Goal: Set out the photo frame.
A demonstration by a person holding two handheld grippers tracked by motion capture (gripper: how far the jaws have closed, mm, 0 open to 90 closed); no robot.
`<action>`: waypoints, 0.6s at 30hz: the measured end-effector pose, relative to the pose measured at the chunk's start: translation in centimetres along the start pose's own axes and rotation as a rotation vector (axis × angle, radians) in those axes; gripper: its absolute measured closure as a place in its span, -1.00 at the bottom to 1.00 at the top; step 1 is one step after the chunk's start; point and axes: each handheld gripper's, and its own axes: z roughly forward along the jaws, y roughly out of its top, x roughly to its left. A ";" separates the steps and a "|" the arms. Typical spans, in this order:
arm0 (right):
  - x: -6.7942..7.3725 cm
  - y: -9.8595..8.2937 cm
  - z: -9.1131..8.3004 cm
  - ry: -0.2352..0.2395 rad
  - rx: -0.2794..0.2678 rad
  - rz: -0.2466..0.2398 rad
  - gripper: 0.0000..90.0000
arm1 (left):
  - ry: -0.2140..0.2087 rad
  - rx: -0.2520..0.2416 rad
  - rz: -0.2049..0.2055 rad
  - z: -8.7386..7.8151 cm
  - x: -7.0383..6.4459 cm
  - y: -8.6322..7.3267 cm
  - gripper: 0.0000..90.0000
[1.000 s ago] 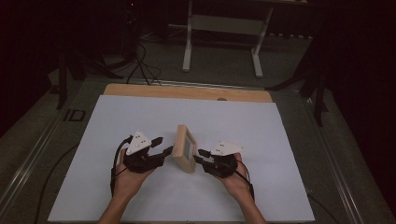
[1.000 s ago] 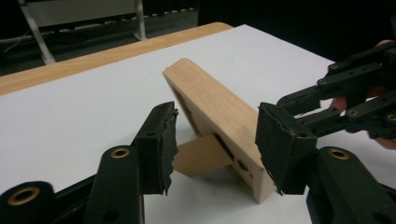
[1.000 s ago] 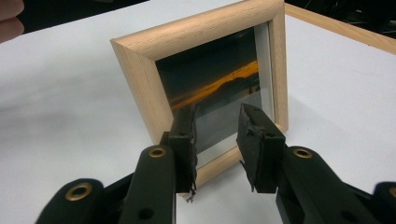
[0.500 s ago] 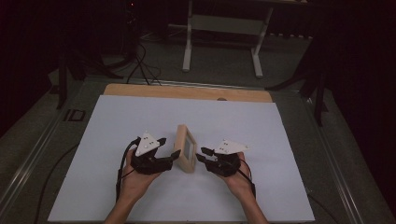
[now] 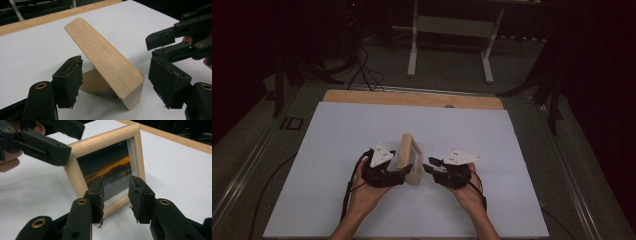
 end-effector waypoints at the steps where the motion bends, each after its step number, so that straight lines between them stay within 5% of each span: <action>1: 0.0 0.0 0.0 0.000 0.000 0.000 0.44 | 0.000 0.000 0.000 0.0 0.0 0.0 -0.38; 18: -0.2 -0.1 -0.3 -0.013 -0.001 0.012 0.38 | -0.011 0.025 -0.042 1.4 0.2 0.0 -0.34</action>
